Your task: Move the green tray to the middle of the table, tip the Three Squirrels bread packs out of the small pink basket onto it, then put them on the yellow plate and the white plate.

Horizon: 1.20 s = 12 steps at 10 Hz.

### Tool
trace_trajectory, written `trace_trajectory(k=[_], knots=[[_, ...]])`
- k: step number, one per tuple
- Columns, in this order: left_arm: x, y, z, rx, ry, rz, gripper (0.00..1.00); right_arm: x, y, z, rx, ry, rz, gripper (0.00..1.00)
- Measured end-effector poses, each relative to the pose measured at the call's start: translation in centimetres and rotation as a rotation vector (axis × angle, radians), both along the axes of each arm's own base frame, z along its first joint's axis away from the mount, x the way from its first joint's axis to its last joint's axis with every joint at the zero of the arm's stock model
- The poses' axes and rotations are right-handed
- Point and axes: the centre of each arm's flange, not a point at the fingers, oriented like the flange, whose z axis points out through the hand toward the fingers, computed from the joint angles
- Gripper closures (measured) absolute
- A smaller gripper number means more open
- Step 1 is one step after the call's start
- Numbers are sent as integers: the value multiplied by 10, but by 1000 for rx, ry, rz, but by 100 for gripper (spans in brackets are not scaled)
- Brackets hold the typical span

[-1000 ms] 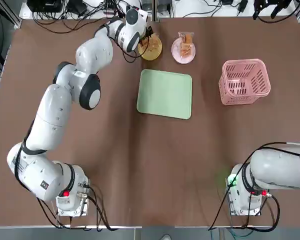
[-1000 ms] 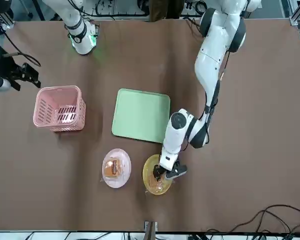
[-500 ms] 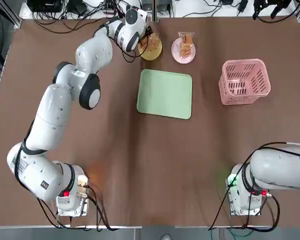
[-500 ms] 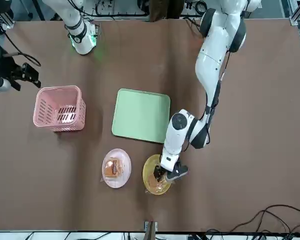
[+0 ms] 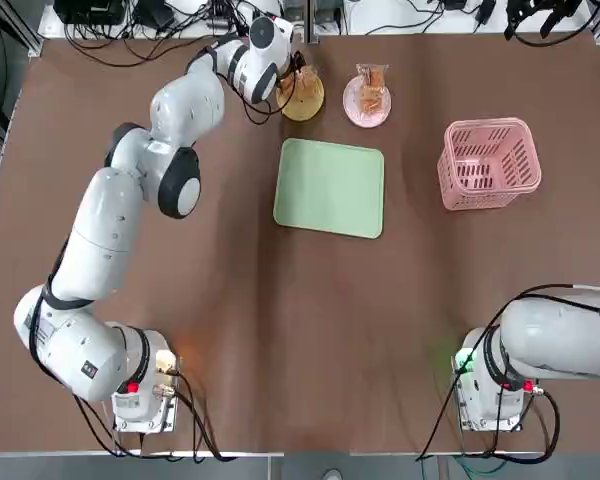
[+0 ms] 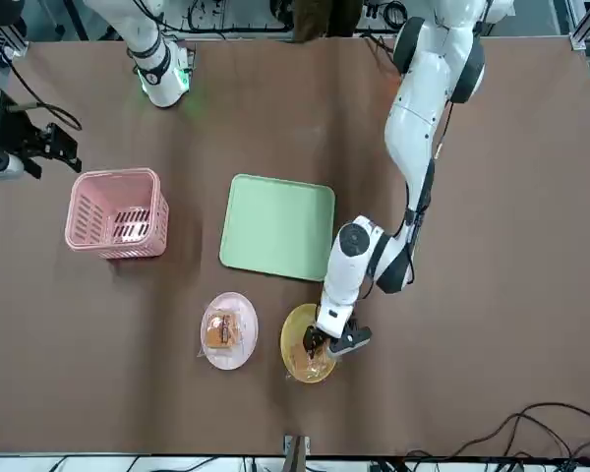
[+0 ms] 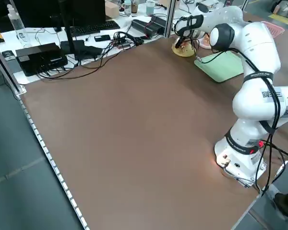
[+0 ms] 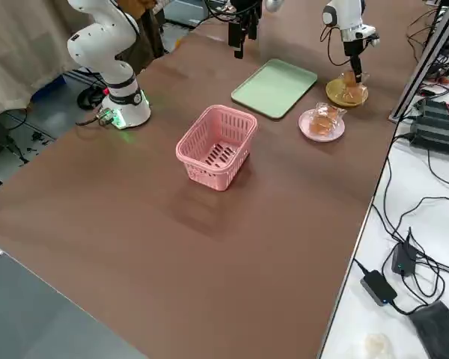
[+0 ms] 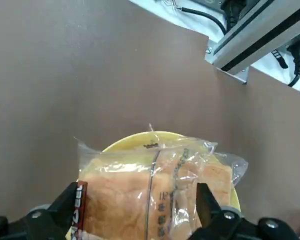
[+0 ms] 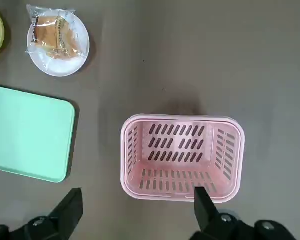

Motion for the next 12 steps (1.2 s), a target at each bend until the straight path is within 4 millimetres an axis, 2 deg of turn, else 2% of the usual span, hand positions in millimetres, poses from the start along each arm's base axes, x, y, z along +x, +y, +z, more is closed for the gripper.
trace_trajectory(k=[6,12], knots=[[6,10,2,-6,-4,13,0,0,0,0,0,0,1,1],[10,10,14,-37,-5,31,0,-1,0,-1,0,10,2,1]])
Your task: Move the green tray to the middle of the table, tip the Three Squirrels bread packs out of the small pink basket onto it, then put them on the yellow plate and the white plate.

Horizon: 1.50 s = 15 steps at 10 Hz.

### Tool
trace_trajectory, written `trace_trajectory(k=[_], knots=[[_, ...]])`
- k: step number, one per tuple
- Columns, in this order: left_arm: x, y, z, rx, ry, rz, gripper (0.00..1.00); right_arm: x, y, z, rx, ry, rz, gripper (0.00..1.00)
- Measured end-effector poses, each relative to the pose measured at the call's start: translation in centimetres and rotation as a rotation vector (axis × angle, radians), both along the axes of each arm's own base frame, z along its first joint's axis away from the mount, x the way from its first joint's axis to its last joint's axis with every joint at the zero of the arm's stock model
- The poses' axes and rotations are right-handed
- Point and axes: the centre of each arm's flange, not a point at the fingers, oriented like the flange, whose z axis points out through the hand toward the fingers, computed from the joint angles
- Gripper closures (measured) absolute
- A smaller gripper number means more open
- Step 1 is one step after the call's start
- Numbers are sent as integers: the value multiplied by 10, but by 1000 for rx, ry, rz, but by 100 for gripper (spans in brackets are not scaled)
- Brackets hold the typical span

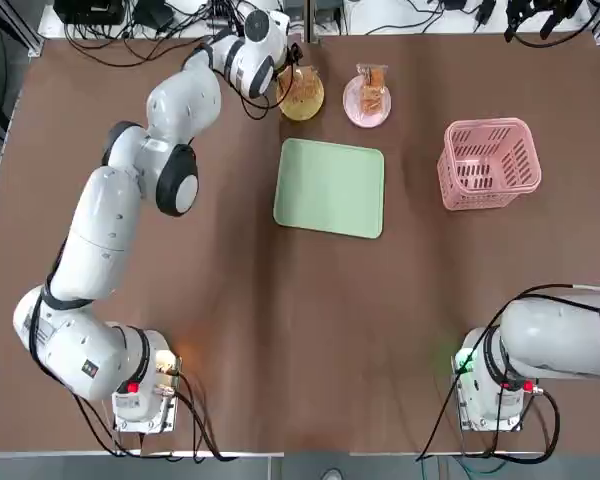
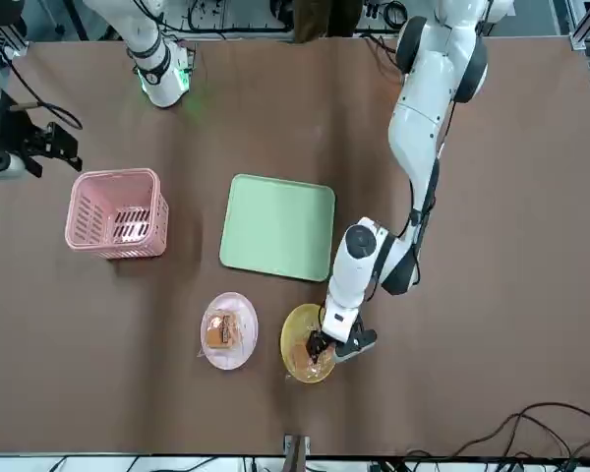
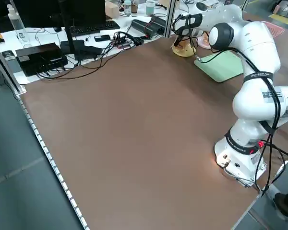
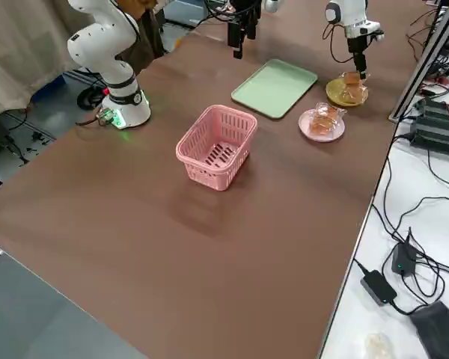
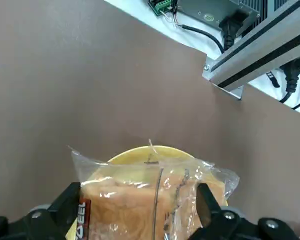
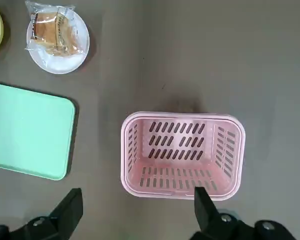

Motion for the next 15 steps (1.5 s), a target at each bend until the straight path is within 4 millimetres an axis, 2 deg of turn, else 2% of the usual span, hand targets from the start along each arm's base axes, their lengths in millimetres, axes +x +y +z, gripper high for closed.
trace_trajectory(k=[15], knots=[[6,11,2,-17,8,26,0,-1,0,-1,0,12,1,1]])
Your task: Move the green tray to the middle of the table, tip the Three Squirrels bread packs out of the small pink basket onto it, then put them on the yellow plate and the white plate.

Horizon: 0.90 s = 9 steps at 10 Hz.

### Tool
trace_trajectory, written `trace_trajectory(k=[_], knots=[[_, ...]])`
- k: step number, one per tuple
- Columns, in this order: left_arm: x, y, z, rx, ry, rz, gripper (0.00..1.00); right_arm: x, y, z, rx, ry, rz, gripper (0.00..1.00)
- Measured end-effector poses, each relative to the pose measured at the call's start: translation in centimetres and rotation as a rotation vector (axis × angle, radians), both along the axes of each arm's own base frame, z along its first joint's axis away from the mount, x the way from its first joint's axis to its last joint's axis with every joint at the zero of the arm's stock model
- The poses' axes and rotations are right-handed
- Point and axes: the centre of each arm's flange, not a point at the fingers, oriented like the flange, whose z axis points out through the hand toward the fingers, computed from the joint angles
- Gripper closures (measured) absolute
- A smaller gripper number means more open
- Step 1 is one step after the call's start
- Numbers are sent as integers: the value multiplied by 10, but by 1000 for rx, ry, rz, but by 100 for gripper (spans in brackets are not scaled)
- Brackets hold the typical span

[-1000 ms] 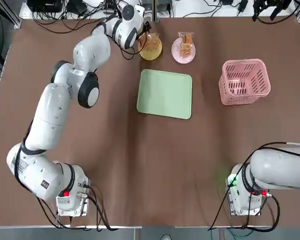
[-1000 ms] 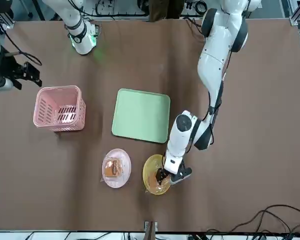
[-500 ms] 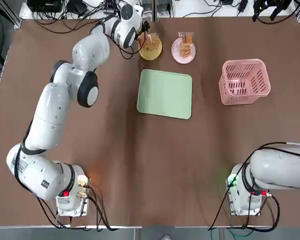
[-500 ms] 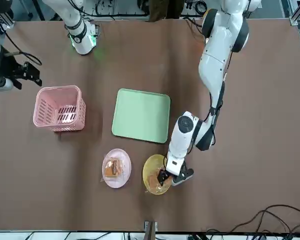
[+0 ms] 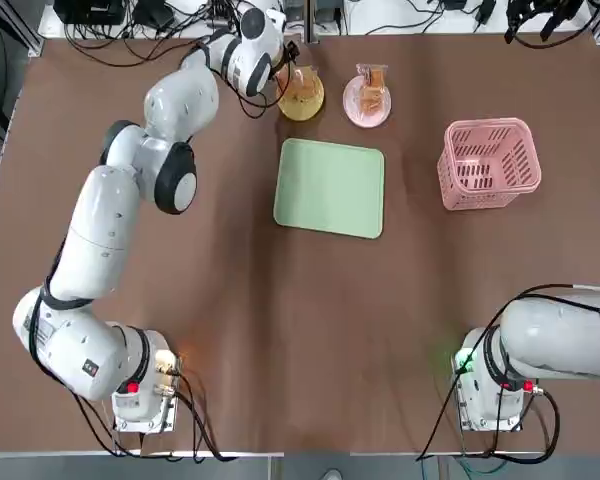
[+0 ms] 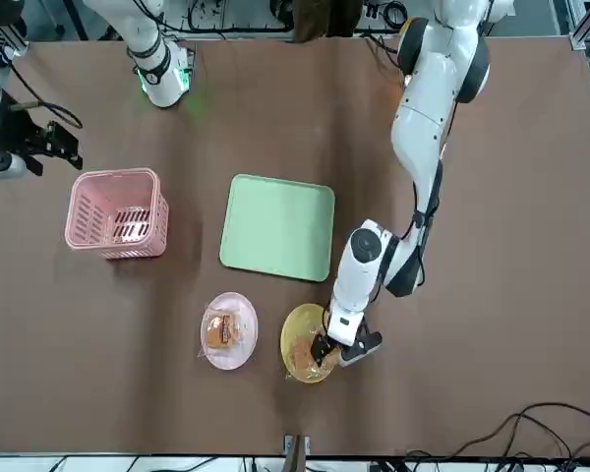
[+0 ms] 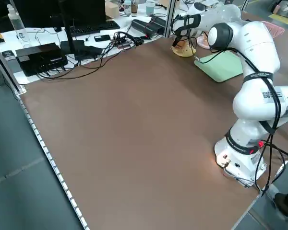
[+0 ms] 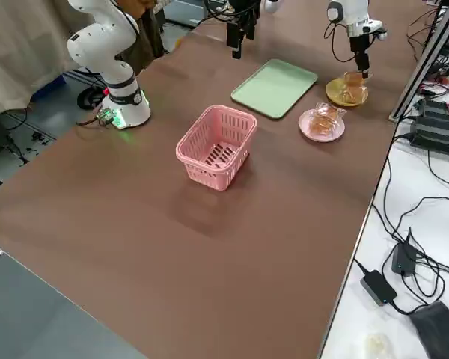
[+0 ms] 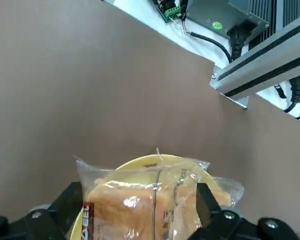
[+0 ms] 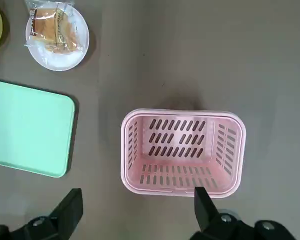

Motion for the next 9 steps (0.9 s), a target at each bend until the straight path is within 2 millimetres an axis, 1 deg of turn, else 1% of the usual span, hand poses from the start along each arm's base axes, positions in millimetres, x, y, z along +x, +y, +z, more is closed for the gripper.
trace_trajectory(k=[5,9], knots=[[-1,-5,20,-26,15,10,0,0,1,0,11,0,0,1],[-4,-7,47,-6,65,15,0,0,1,0,13,0,-1,1]])
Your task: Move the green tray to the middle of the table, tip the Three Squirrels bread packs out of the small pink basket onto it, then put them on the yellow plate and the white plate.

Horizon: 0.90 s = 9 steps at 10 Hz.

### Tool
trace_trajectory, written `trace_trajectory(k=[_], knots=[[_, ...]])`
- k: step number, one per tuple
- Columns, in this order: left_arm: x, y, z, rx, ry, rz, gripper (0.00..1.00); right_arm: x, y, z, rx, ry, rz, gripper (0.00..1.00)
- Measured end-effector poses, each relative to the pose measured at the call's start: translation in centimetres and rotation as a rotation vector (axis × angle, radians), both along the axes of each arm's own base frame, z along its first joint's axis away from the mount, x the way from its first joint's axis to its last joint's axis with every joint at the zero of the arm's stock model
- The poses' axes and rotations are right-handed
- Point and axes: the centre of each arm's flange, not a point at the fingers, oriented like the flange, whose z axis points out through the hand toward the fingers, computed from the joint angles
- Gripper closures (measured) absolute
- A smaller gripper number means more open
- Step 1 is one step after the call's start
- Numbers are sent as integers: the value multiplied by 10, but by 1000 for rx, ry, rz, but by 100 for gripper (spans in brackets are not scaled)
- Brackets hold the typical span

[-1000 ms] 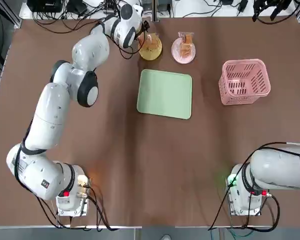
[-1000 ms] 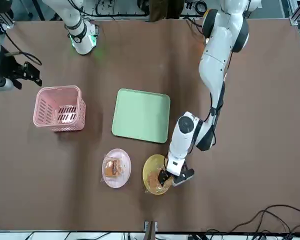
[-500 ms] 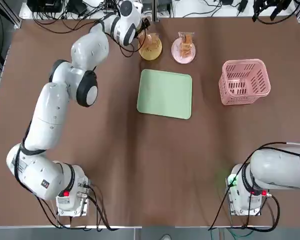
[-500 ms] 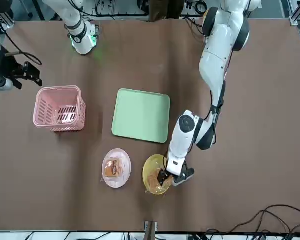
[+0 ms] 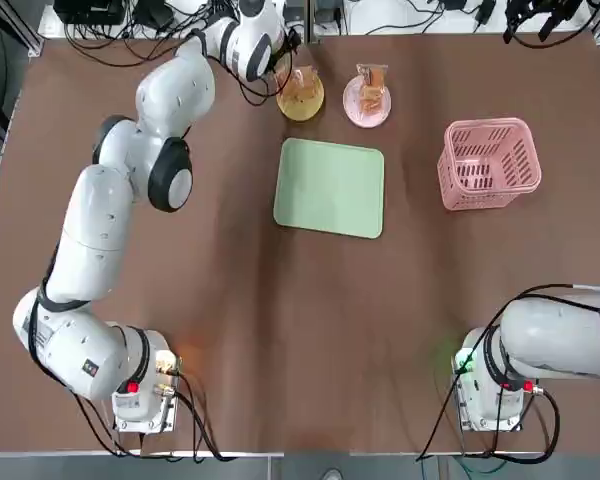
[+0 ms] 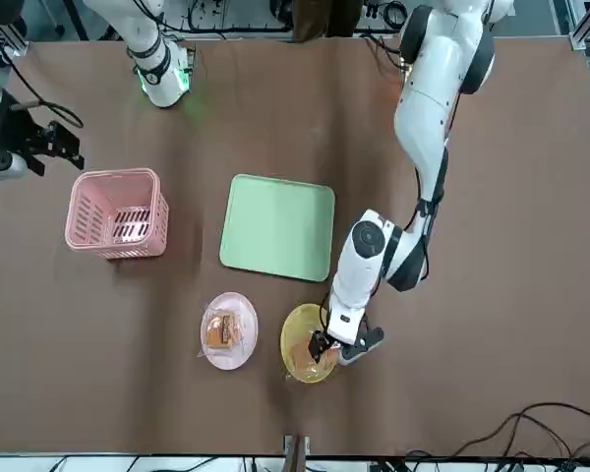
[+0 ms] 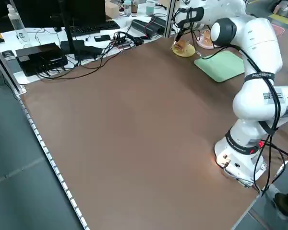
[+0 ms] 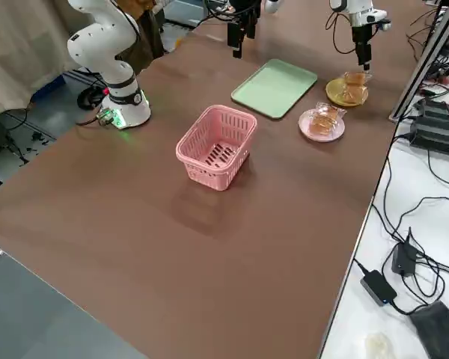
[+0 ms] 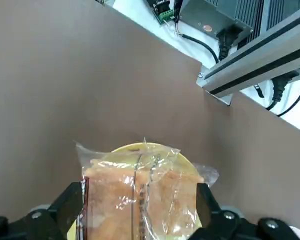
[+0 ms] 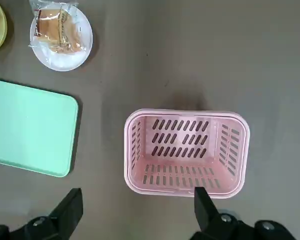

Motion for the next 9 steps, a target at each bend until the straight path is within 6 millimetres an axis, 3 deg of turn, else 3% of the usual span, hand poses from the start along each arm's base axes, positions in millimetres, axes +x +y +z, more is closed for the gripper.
trace_trajectory(k=[2,4,7,9], knots=[[0,8,19,51,44,-33,0,0,0,0,0,0,0,1],[13,50,60,126,96,-96,0,0,-3,0,1,-4,-6,1],[20,155,149,192,236,-255,0,2,-8,11,1,-28,-16,1],[3,238,212,249,248,-356,0,3,-10,33,0,-72,-29,1]])
